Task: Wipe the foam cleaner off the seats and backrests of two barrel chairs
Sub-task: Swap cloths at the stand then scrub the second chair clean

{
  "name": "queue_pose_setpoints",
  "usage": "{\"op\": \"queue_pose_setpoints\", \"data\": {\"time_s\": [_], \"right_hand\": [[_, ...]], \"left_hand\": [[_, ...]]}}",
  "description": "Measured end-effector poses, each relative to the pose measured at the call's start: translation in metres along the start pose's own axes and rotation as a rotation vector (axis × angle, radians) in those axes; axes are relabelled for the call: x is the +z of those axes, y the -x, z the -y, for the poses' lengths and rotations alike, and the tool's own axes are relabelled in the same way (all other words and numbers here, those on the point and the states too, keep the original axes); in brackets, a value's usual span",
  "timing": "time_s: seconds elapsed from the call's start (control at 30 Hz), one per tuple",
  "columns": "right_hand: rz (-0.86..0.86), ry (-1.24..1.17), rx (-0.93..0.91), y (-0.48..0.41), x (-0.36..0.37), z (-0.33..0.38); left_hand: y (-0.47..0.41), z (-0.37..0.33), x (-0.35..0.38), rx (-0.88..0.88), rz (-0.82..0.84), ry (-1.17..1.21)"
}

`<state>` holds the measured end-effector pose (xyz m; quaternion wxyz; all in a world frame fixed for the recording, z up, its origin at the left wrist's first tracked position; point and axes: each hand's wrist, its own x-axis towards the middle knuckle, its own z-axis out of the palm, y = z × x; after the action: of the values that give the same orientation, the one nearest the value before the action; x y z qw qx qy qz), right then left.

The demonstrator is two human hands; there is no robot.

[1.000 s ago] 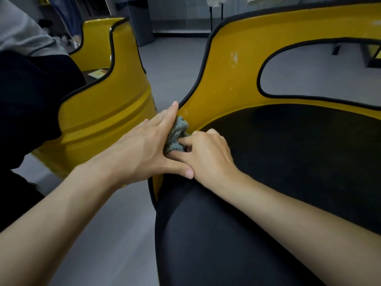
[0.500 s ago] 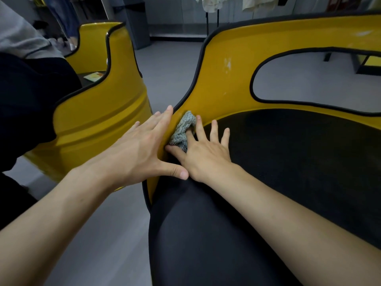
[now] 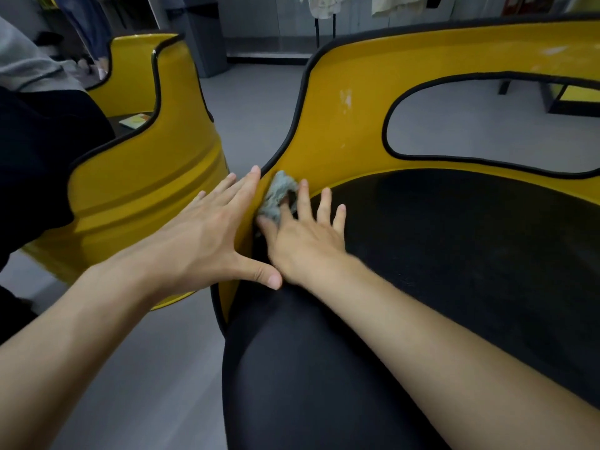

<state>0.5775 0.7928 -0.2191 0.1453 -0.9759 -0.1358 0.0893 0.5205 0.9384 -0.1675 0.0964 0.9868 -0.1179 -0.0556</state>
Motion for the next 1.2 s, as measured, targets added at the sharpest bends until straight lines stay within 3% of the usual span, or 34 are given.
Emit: {"op": "queue_pose_setpoints", "data": {"time_s": [0.1, 0.27, 0.43, 0.57, 0.73, 0.97, 1.2], "right_hand": [[0.020, -0.049, 0.102, -0.013, -0.013, -0.002], [0.095, 0.111, -0.127, 0.020, 0.002, 0.010], [0.101, 0.092, -0.191, 0.034, 0.003, 0.017], [0.028, -0.074, -0.126, 0.029, 0.008, 0.022], [-0.021, -0.152, 0.106, -0.020, -0.014, 0.005], [-0.004, -0.177, -0.154, 0.043, 0.015, 0.030], [-0.140, -0.255, 0.022, -0.003, 0.004, 0.018]], "left_hand": [[0.000, -0.002, -0.001, -0.020, 0.019, -0.007], [-0.001, 0.002, -0.004, -0.003, 0.043, -0.067], [0.006, 0.006, -0.011, -0.032, 0.178, -0.144], [0.010, 0.009, -0.009, -0.056, 0.173, -0.220], [0.006, 0.003, -0.009, -0.086, 0.131, -0.253], [0.004, 0.009, -0.005, -0.047, 0.095, -0.260], [0.003, 0.006, -0.004, -0.075, 0.085, -0.251]]}}
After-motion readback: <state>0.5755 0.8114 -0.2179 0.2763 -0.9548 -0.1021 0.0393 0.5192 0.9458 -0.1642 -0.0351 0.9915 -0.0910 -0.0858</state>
